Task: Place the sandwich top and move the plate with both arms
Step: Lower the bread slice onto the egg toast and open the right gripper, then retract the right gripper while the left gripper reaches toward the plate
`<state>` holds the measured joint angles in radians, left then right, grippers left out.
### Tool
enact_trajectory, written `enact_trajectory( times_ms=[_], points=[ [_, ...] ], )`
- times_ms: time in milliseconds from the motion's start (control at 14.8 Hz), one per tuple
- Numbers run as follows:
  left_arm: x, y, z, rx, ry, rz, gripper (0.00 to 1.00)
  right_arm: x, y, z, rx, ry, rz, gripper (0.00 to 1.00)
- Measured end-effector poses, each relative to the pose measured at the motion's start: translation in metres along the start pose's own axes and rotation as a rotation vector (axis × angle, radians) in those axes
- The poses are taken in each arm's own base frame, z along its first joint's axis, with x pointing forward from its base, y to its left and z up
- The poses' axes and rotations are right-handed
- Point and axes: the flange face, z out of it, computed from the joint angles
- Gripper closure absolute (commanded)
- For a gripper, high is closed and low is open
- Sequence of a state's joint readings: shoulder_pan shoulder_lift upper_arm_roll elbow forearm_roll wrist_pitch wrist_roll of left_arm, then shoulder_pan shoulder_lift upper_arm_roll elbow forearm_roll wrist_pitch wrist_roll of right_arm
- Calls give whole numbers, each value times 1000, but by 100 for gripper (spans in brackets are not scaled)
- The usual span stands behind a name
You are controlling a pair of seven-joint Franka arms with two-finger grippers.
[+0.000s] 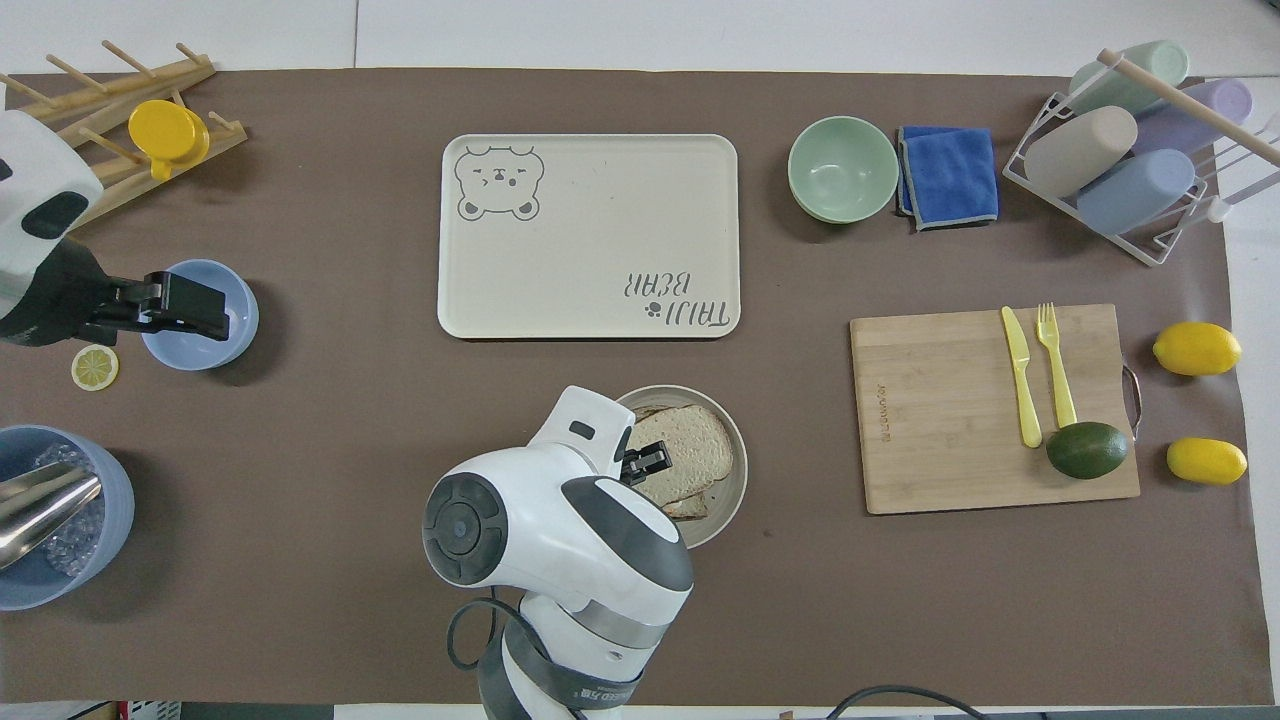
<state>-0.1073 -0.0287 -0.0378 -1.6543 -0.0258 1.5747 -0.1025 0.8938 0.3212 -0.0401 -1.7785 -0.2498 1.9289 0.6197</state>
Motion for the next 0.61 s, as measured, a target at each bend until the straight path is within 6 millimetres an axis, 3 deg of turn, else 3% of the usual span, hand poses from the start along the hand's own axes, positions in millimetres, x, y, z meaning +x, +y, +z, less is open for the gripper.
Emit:
enact_trajectory(
  times_ms=[135,270,338,473,608],
  points=[
    [0,0,0,0,0,0,0,13,12,-10,63,26,46,0],
    [0,0,0,0,0,0,0,36,59,-29,126,36,144,0],
    [0,0,0,0,0,0,0,47,99,-38,150,33,202,0],
    [0,0,0,0,0,0,0,58,200,-46,183,-11,318,0],
    [0,0,0,0,0,0,0,49,306,-56,242,-62,387,0]
  ],
)
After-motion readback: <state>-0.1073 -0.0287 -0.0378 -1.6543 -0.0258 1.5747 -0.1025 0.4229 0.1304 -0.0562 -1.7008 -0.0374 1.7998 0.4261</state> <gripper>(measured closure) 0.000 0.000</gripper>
